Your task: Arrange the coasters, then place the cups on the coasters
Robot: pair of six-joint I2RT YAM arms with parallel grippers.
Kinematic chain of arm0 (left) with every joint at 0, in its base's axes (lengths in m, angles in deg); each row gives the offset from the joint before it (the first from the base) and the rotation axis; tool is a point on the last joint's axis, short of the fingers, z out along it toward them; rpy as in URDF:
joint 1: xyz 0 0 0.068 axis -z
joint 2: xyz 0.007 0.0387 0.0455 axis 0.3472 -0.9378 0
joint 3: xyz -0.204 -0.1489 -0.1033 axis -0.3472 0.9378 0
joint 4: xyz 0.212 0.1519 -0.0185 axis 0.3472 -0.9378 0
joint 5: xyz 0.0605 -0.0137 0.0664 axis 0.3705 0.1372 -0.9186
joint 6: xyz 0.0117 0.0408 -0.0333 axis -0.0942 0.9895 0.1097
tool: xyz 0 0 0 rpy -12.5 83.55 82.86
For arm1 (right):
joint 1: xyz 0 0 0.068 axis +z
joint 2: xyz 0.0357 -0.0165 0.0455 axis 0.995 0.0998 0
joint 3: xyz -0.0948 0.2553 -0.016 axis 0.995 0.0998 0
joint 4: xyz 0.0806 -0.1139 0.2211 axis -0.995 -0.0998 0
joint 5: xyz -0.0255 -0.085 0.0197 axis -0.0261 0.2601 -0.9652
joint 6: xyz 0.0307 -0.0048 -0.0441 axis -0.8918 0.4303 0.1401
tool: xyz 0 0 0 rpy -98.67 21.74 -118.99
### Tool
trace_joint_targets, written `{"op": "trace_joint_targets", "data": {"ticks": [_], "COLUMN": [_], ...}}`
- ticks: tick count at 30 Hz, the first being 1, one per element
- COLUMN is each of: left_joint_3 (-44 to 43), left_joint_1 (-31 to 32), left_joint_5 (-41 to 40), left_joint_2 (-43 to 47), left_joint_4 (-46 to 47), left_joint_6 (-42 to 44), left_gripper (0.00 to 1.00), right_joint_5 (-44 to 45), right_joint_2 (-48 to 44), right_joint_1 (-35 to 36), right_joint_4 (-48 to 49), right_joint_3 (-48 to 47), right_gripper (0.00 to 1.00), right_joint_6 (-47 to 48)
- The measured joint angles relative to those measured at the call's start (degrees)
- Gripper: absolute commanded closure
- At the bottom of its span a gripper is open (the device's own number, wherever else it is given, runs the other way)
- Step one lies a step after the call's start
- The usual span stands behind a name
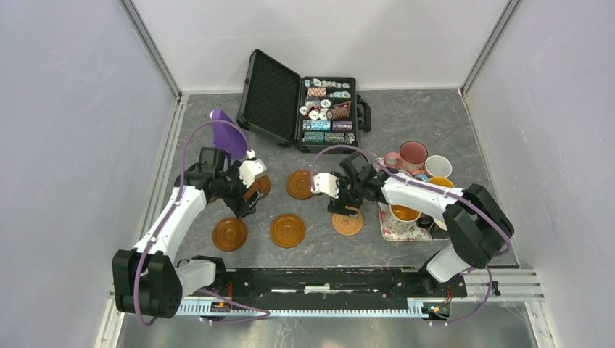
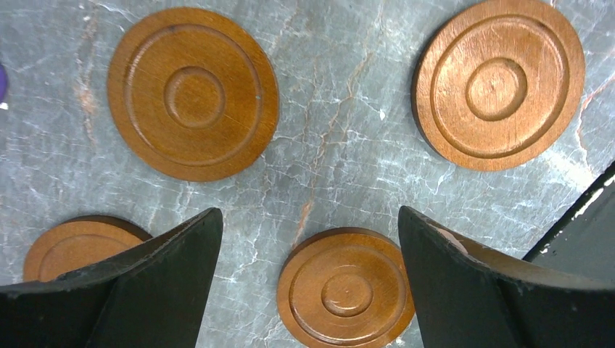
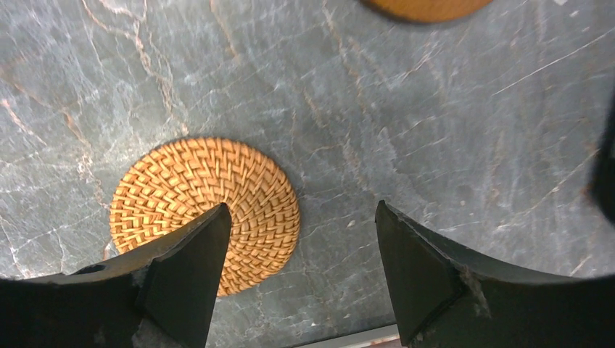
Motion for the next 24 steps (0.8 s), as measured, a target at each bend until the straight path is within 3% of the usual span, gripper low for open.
{"op": "trace_joint_targets", "data": {"ticks": [8, 16, 24], "left_joint_3": [-5.9, -17.0, -29.7], "left_joint_1": [0.2, 0.2, 1.1], "left_joint_5": [-1.0, -3.7, -3.7], "left_joint_2": [0.0, 0.9, -3.7], "left_joint_4": [-2.7, -6.4, -10.9], "left_joint_6": [-1.9, -9.6, -15.2], "left_gripper": [0.0, 0.0, 0.0], "right_joint_5": [-2.8, -2.7, -2.5], "right_joint_2": [-2.0, -10.5, -15.7], "right_joint_1": [0.0, -0.6, -7.9], "right_joint_4": [-1.7, -2.7, -2.7], "right_joint_3": [-5.8, -10.0, -10.3], "right_gripper": [0.14, 0.02, 0.02], "right_joint_6": [-0.6, -2.0, -3.3]}}
